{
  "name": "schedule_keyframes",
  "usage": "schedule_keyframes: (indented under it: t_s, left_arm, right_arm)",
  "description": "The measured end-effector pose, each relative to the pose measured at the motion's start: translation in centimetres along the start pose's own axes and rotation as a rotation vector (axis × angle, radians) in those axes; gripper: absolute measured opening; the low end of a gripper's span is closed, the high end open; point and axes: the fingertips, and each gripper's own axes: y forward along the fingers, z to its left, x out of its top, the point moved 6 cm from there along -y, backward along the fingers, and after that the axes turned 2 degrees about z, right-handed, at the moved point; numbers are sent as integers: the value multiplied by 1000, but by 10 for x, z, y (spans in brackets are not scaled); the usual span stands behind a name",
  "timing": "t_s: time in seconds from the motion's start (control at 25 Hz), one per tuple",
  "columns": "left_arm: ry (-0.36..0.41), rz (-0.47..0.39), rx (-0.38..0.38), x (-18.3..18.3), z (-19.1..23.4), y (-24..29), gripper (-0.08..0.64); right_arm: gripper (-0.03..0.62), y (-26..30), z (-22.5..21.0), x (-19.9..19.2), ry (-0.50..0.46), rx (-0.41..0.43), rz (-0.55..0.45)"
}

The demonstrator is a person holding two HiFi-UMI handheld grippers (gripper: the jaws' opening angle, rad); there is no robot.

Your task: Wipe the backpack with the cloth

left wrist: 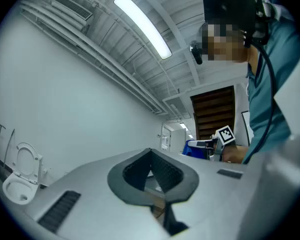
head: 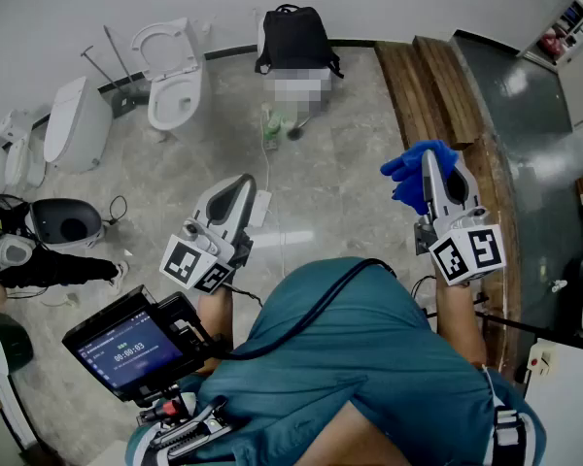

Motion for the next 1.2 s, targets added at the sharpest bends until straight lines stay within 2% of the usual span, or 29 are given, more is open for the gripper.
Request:
schedule_keyframes:
  t_s: [0.56,0.76,0.92,1.2]
  left_arm:
    - [-7,15,12,-9,6,-2,3]
    - [-26,59,63,-25,62,62,3]
    - [-17,88,82,-30,91,112,3]
    - [-8,119,115,-32,141,231,3]
  right_arm:
    - [20,5,-12,-5,-22,-28,25]
    - [20,90,-73,-26,9,-22,57]
    - [20,144,-114,-31,14,-4,51]
    - [20,240,-203,-38,62,51,77]
